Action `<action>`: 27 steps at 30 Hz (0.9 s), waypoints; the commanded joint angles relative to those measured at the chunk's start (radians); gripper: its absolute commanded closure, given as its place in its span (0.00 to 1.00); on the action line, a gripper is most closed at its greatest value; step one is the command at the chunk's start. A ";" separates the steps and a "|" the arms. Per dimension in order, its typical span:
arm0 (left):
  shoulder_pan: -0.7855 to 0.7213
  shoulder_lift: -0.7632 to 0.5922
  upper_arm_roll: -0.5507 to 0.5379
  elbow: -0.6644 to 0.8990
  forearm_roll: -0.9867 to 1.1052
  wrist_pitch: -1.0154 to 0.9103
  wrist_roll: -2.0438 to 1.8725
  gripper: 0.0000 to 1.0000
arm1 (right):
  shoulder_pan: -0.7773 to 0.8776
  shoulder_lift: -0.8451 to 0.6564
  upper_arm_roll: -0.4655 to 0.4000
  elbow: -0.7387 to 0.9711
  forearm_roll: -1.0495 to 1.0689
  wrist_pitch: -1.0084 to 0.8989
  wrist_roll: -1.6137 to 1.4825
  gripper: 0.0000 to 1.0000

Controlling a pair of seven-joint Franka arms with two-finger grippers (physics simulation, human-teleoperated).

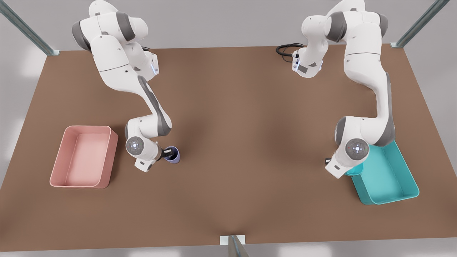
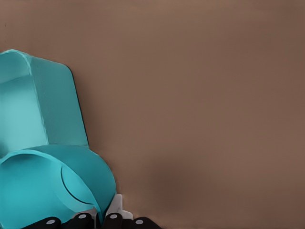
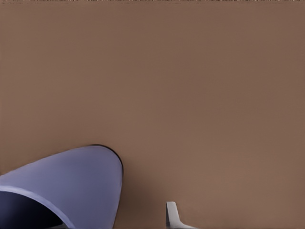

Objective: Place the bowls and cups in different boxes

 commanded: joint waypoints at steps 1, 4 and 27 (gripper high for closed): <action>0.042 -0.009 0.015 0.031 -0.016 -0.114 0.110 0.79 | 0.004 0.000 0.000 0.002 -0.006 0.019 0.009 0.77; 0.060 0.029 0.117 0.033 -0.019 -0.022 0.361 0.79 | 0.005 0.000 0.000 0.009 -0.008 0.010 0.011 0.79; 0.050 -0.196 -0.089 0.069 -0.157 -0.319 0.048 0.00 | -0.472 -0.005 -0.156 0.200 -0.118 -0.133 -0.753 0.79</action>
